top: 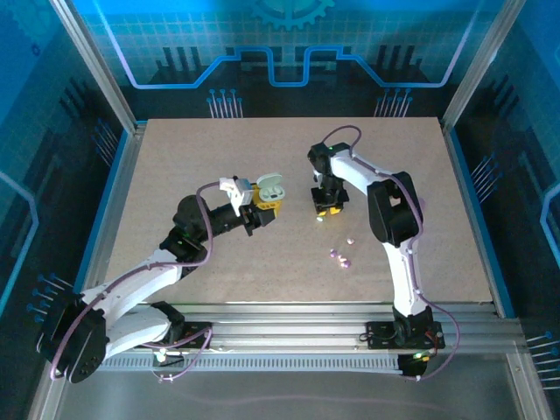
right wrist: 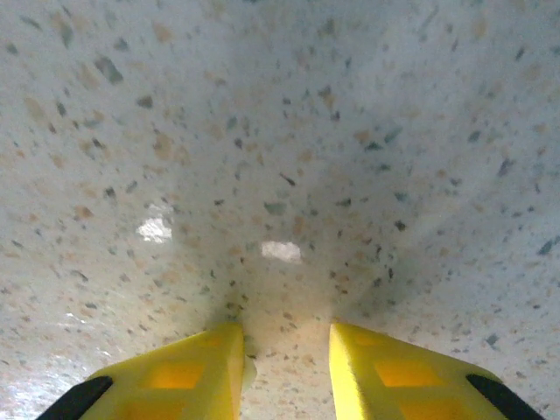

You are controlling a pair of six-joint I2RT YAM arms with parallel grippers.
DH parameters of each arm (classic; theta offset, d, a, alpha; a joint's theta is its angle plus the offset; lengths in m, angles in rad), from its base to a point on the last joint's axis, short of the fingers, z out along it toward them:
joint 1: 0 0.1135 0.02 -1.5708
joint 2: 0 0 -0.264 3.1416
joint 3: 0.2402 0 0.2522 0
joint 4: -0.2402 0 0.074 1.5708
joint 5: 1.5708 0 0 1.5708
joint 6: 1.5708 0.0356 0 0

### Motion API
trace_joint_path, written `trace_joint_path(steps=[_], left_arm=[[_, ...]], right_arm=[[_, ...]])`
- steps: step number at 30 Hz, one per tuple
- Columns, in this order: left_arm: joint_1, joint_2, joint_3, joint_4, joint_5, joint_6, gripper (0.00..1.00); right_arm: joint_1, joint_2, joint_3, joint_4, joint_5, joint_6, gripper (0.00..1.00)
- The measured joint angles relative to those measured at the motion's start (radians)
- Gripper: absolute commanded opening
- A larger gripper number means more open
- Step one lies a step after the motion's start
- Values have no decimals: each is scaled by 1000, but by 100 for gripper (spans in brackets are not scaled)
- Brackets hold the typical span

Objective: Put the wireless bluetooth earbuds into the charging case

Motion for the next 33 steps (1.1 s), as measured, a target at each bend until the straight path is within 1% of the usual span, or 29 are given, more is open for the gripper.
trace_joint_path(steps=[12,17,23,29,33], left_arm=[[0,1,0,0,0,0,38],[0,1,0,0,0,0,37],[0,0,0,0,-1,0,37],[0,-21,0,-7,-1,0,37],[0,-39,0,-16,-1,1,37]], right_arm=[[-1,-52,-39,-22,-7,-3,33],[-1,-98,-76,-1,-13,-18,37],[14,-157,-64,42,-90,-159,42],[26,-89,10,48,-163,-280,44],[26,-36,21,45,-189,-317,43]])
